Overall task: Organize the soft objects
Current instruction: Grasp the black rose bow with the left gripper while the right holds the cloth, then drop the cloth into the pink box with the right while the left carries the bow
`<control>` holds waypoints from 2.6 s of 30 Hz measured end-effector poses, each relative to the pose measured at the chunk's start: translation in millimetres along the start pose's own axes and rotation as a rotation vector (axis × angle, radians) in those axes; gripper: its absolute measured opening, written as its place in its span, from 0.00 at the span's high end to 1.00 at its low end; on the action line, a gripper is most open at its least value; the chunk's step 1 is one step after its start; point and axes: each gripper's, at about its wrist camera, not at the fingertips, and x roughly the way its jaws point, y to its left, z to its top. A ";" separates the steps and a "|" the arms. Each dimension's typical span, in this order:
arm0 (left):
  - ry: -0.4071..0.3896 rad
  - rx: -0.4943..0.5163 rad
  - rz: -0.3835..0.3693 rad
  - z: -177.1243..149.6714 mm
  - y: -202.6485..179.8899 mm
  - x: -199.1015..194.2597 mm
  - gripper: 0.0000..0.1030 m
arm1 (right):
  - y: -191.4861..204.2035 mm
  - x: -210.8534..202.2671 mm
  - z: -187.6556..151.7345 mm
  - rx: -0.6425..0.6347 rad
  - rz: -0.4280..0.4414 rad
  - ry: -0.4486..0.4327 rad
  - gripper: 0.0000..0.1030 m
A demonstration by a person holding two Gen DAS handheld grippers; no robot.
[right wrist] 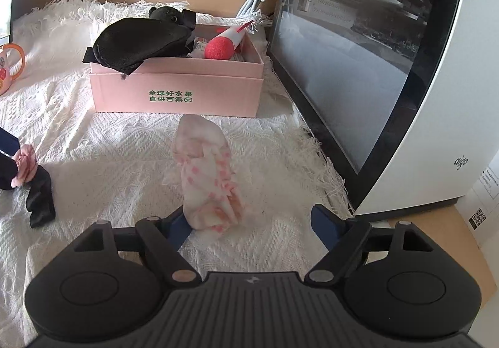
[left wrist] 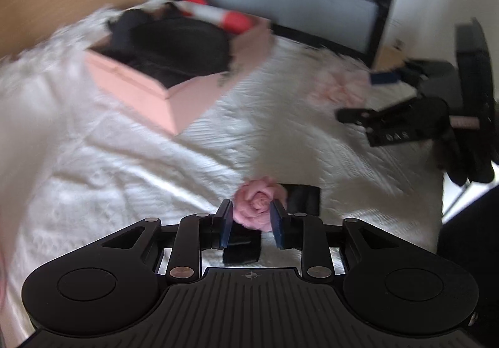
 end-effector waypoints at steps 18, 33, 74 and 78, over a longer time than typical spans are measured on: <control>0.058 0.004 -0.062 -9.8 6.4 11.4 0.60 | 0.0 -2.4 -5.7 0.020 -0.013 -0.029 0.15; 0.030 -0.006 -0.044 -22.4 -0.5 11.3 0.51 | -9.0 -0.4 -3.8 0.059 0.029 0.002 0.15; -0.097 -0.035 0.233 -30.8 -30.7 0.5 0.87 | 6.3 -30.8 34.8 -0.145 0.165 0.011 0.73; -0.164 -0.016 0.243 -23.2 -37.3 -16.9 0.87 | 2.1 -45.5 40.1 -0.154 0.160 -0.017 0.76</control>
